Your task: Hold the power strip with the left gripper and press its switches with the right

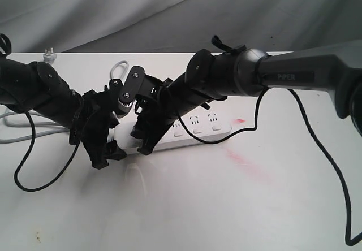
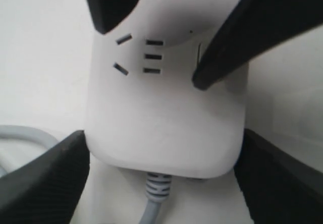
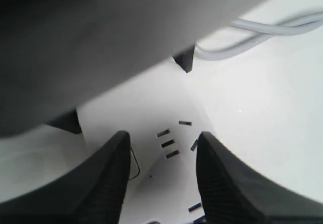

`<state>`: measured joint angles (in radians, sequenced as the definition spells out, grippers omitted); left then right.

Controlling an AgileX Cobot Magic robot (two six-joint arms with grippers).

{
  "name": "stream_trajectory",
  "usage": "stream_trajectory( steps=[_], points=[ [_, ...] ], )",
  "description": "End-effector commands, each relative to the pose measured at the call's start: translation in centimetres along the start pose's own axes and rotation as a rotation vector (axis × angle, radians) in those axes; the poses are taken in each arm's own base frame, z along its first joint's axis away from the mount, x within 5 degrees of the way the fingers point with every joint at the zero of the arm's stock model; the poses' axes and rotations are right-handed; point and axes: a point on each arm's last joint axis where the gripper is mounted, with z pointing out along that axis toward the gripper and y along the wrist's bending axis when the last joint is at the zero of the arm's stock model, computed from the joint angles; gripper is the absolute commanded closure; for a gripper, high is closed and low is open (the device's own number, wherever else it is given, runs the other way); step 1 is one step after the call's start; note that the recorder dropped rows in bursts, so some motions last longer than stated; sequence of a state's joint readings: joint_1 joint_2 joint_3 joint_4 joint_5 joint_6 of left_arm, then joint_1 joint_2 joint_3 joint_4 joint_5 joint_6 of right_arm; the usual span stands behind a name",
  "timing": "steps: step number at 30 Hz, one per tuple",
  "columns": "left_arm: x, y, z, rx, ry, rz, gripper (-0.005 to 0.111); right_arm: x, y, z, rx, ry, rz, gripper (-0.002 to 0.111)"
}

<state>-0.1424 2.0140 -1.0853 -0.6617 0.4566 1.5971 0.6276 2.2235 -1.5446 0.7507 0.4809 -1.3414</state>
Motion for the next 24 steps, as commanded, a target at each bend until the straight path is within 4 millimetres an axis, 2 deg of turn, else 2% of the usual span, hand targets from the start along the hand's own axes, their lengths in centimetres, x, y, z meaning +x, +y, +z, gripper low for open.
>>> stream_trajectory(
  steps=[1, 15, 24],
  points=[
    [0.1, 0.3, -0.01, -0.025, 0.008, 0.018, 0.042, -0.22, -0.11, -0.06, 0.011, -0.008, -0.063, 0.068],
    [0.1, 0.3, -0.01, -0.025, 0.008, 0.018, 0.042, 0.32, 0.01, 0.63, -0.001, 0.006, -0.097, 0.068],
    [0.1, 0.3, -0.01, -0.025, 0.008, 0.018, 0.042, 0.35, 0.0, 0.63, 0.0, 0.009, -0.18, 0.068]
  ],
)
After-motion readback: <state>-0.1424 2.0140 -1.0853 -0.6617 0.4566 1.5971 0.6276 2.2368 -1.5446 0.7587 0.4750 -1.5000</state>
